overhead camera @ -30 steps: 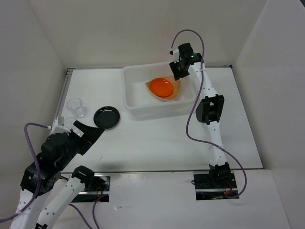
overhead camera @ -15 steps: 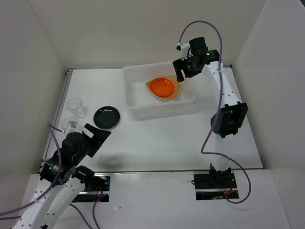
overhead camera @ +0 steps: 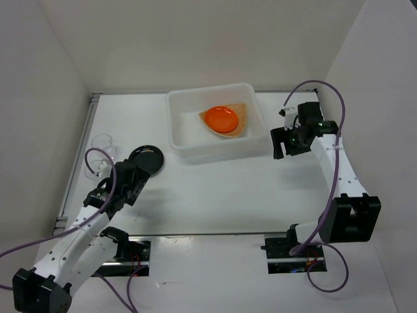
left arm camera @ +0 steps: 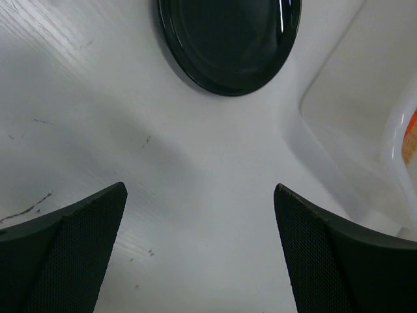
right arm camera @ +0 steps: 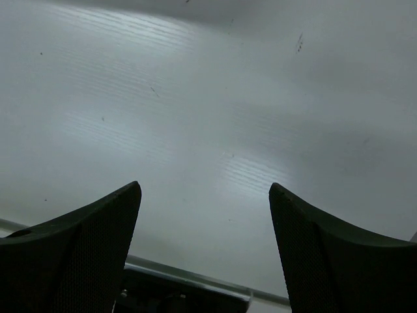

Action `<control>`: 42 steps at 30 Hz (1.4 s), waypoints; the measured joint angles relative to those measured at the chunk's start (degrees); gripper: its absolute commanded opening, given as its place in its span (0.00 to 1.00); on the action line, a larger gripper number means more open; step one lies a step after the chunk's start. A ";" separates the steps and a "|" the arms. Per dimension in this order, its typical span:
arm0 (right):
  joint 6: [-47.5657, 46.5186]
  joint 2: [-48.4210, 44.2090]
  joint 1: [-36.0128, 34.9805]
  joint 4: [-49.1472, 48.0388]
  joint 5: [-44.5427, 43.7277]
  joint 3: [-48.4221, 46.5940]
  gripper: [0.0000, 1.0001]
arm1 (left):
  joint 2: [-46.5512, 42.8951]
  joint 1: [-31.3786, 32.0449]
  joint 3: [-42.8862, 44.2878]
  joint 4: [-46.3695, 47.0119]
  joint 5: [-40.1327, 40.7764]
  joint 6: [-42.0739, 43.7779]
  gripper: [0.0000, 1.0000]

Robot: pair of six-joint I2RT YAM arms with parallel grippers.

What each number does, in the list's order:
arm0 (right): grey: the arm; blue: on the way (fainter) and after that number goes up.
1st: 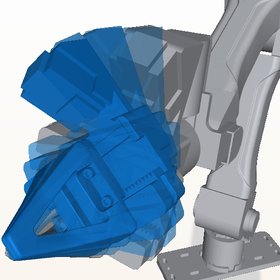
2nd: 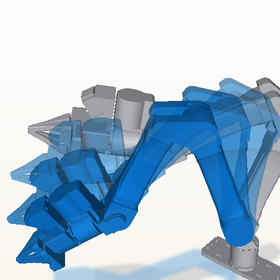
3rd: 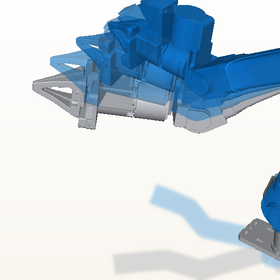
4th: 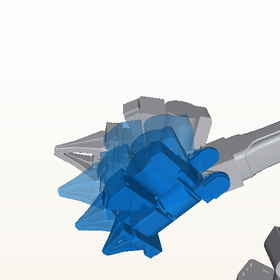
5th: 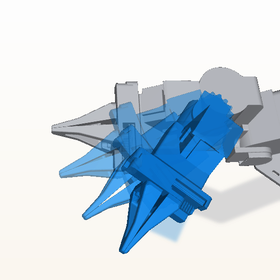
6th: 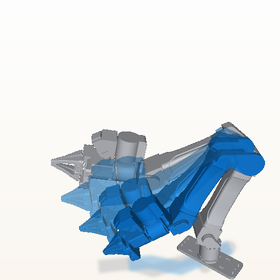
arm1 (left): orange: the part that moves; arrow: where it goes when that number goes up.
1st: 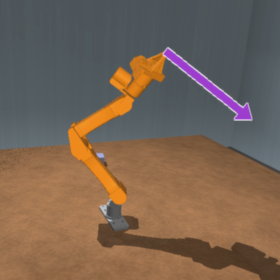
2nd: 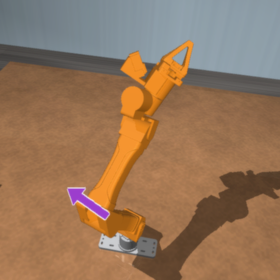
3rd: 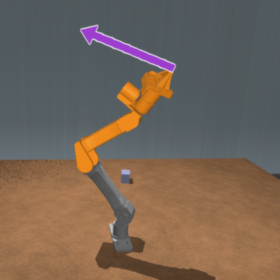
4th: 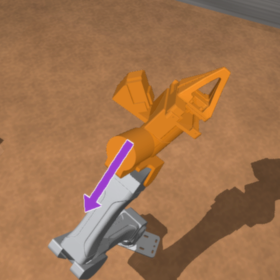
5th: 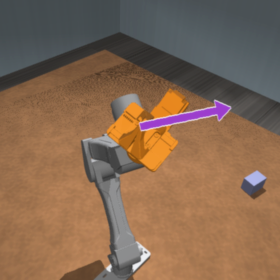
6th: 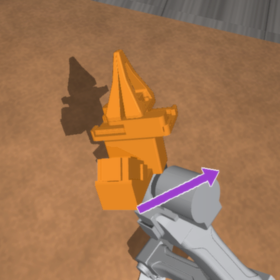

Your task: Place the mixed dishes into the plastic bin

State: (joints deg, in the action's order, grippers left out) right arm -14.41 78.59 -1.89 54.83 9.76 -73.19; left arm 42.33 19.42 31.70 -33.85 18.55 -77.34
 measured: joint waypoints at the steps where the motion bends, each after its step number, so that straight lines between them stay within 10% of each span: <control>1: 0.04 -0.46 1.14 -0.04 0.15 1.09 0.84 | 0.07 -1.18 -0.83 1.05 -0.04 -0.37 1.00; 25: 0.04 -9.62 5.90 -0.57 3.17 5.29 0.84 | 23.28 -22.40 -9.09 33.75 -15.69 2.08 1.00; 42: 0.07 -9.70 6.95 -0.48 2.95 5.29 0.84 | 36.24 -23.47 -4.85 42.34 -20.46 3.89 0.52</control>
State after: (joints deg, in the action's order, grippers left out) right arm -14.35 68.88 5.06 54.35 12.71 -67.90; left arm 78.56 -4.05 26.85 8.49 -1.91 -73.45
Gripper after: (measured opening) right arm 0.840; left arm 0.544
